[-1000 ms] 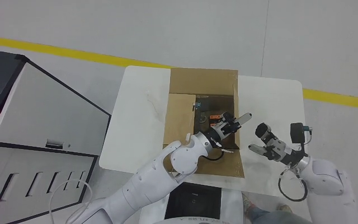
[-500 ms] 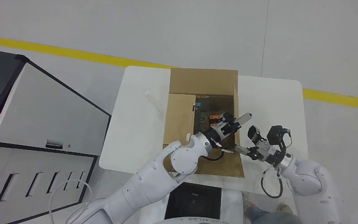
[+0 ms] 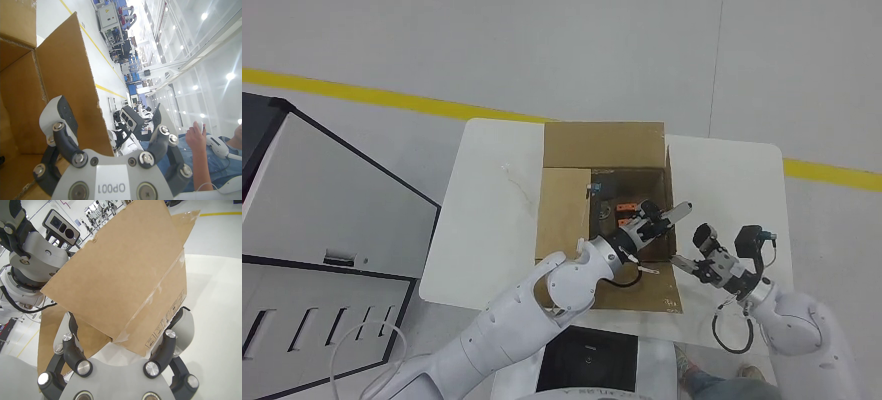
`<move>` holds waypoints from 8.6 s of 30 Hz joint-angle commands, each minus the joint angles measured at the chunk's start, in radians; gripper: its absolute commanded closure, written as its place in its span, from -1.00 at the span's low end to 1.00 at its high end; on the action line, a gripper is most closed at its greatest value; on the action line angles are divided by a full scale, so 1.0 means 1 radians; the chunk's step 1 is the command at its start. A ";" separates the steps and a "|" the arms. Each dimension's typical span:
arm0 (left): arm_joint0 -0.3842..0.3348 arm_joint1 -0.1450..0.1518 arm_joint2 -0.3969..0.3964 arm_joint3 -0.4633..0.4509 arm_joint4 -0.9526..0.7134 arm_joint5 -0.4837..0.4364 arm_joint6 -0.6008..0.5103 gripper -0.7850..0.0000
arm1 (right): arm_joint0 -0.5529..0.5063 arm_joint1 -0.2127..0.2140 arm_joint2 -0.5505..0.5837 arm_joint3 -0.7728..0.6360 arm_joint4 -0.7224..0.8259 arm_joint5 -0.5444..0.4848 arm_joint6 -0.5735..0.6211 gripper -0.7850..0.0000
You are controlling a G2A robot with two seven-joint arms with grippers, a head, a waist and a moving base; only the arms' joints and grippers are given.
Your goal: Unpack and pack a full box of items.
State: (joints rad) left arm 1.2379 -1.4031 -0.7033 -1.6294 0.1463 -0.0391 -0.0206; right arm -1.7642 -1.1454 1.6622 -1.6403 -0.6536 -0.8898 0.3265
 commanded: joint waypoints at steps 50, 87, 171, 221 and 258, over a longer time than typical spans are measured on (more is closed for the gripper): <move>0.000 0.000 0.000 0.000 0.000 0.000 0.000 -1.00 | -0.010 0.042 0.163 0.051 0.812 0.281 0.242 -1.00; 0.407 0.097 -0.461 -0.495 0.129 0.142 -0.028 -1.00 | 0.224 0.049 -0.054 0.230 0.933 0.551 0.403 -1.00; 0.565 0.114 -0.555 -0.682 0.283 0.252 -0.006 -1.00 | 0.375 0.037 -0.360 0.016 1.065 0.730 0.569 -1.00; -0.092 0.081 -0.693 -0.083 0.096 0.168 0.185 -1.00 | 0.702 -0.053 -0.736 0.256 0.952 0.743 0.534 -1.00; -0.092 0.081 -0.693 -0.083 0.096 0.168 0.185 -1.00 | 0.702 -0.053 -0.736 0.256 0.952 0.743 0.534 -1.00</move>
State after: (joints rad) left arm 1.1457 -1.3217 -1.3962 -1.7120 0.2421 0.1286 0.1642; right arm -1.0619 -1.1989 0.9261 -1.3844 0.2979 -0.1464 0.8609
